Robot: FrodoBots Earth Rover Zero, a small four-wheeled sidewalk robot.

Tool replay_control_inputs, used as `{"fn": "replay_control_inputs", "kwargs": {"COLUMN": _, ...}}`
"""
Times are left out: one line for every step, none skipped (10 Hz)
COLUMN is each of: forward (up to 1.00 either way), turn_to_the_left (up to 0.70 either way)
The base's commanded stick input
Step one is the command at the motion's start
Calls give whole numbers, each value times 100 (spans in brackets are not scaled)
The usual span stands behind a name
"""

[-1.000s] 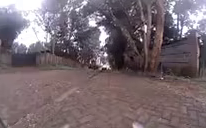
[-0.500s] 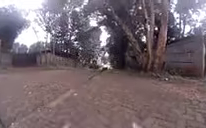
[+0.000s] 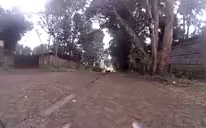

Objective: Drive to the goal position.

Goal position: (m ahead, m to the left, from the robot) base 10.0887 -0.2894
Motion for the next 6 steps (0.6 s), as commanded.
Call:
{"fn": "replay_control_inputs", "kwargs": {"forward": 50, "turn_to_the_left": 0}}
{"fn": "replay_control_inputs", "kwargs": {"forward": 50, "turn_to_the_left": 0}}
{"fn": "replay_control_inputs", "kwargs": {"forward": 50, "turn_to_the_left": 0}}
{"fn": "replay_control_inputs", "kwargs": {"forward": 50, "turn_to_the_left": 0}}
{"fn": "replay_control_inputs", "kwargs": {"forward": 50, "turn_to_the_left": 0}}
{"fn": "replay_control_inputs", "kwargs": {"forward": 50, "turn_to_the_left": 0}}
